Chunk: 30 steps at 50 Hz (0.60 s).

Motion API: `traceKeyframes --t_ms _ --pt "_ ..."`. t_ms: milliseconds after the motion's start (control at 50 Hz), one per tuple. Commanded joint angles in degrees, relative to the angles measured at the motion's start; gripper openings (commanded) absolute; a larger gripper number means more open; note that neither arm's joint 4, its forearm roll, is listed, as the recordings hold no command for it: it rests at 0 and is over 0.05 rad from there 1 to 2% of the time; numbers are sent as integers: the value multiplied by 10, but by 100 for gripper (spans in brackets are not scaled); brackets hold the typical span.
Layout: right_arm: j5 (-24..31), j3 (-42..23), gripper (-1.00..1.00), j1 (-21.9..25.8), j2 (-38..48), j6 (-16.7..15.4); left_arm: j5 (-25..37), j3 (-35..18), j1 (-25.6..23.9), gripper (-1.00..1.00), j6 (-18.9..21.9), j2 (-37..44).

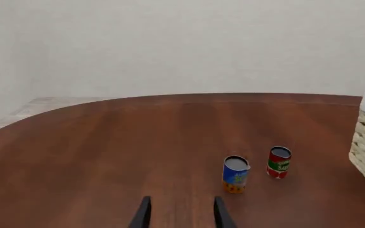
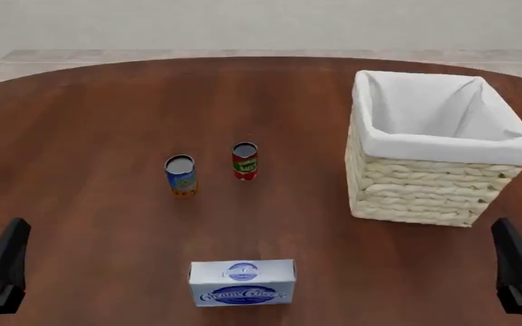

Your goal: Pick up the cream cheese box, and put it in the basket.

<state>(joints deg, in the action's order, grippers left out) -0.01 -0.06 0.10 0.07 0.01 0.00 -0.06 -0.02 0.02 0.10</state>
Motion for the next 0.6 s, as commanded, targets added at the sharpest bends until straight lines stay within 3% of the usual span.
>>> traceKeyframes --t_ms 20,500,540,600 --pt "0 -1 100 5 3 2 1 -2 -1 100 2 3" --pt "1 -3 100 27 9 -12 0 -3 0 100 -6 3" --pt "3 -8 100 39 7 9 0 -3 -1 100 -7 3" --pt "3 -12 100 48 11 -4 0 -3 -1 100 -7 4"
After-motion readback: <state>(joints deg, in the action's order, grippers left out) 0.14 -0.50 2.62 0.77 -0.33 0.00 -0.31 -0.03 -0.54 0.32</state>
